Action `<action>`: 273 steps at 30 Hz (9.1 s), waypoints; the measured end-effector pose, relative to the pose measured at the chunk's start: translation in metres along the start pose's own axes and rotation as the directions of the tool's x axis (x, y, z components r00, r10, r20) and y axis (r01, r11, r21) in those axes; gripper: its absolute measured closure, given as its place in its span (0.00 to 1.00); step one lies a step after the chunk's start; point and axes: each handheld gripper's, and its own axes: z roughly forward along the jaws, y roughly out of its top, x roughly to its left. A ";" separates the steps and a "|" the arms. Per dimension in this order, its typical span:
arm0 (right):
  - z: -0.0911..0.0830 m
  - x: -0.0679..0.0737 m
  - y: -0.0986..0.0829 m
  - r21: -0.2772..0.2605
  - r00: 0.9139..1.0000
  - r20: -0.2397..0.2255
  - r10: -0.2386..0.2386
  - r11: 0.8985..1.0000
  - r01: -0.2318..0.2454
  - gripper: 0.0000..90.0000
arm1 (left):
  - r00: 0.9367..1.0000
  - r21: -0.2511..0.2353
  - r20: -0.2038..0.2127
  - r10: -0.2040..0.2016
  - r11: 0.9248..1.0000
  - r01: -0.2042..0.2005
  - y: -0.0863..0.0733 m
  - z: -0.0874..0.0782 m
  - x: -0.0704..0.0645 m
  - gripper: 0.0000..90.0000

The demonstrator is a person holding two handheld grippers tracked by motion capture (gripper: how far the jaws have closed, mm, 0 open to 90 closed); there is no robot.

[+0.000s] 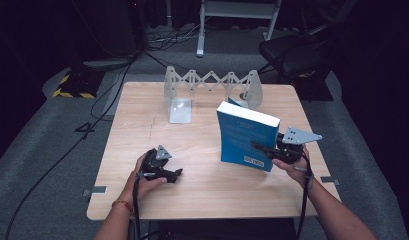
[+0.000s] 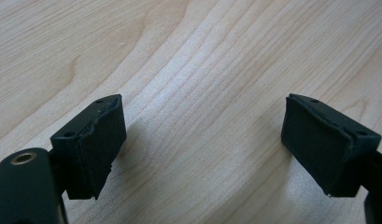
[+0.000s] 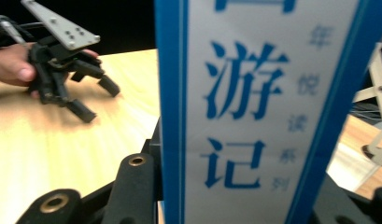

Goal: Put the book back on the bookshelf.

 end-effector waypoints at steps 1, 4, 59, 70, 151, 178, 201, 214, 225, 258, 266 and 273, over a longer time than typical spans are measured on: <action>0.001 -0.003 0.000 0.000 1.000 0.007 0.003 1.000 -0.003 0.69 | 1.000 0.000 0.000 0.000 1.000 0.000 0.000 0.000 0.000 0.16; 0.001 -0.008 0.003 -0.007 0.999 0.031 0.006 1.000 -0.006 0.69 | 1.000 0.000 0.000 0.000 1.000 0.000 0.000 0.000 0.000 0.16; 0.096 -0.094 0.026 -0.137 0.882 0.433 0.184 0.981 -0.138 0.69 | 0.998 0.002 0.040 0.058 0.998 -0.058 -0.002 -0.002 -0.002 0.17; 0.078 -0.087 0.006 -0.164 0.876 0.438 0.203 0.976 -0.144 0.68 | 0.997 -0.002 0.048 0.053 0.999 -0.053 -0.002 -0.002 -0.003 0.17; 0.091 -0.086 -0.024 -0.017 0.849 0.467 0.247 0.962 -0.271 0.68 | 0.998 -0.001 0.047 0.052 0.999 -0.052 -0.001 -0.001 -0.005 0.16; 0.058 -0.079 -0.027 0.054 0.885 0.426 0.190 0.971 -0.234 0.59 | 0.998 -0.002 0.043 0.052 0.999 -0.052 -0.001 -0.001 -0.006 0.17; 0.011 -0.078 -0.024 0.222 0.937 0.329 0.119 0.954 -0.199 0.43 | 0.998 -0.004 0.037 0.045 0.999 -0.045 -0.001 0.000 -0.007 0.16; -0.006 -0.054 -0.024 0.328 0.964 0.262 0.029 0.937 -0.118 0.32 | 0.998 -0.005 0.037 0.046 0.999 -0.046 -0.001 0.000 -0.007 0.17; -0.031 -0.036 -0.040 0.389 0.973 0.229 -0.003 0.917 -0.088 0.32 | 0.998 -0.004 0.034 0.044 0.999 -0.043 -0.001 0.000 -0.007 0.16; -0.116 -0.018 -0.139 0.381 0.952 0.244 0.183 0.885 -0.268 0.25 | 0.999 0.000 0.034 0.042 0.999 -0.042 0.000 0.000 -0.007 0.16; -0.117 -0.018 -0.140 0.380 0.951 0.246 0.185 0.885 -0.270 0.24 | 0.999 -0.001 0.032 0.035 0.999 -0.035 0.000 0.000 -0.008 0.16; -0.117 -0.018 -0.140 0.376 0.945 0.267 0.191 0.882 -0.285 0.24 | 0.999 -0.005 0.031 0.034 0.999 -0.034 0.000 0.001 -0.008 0.16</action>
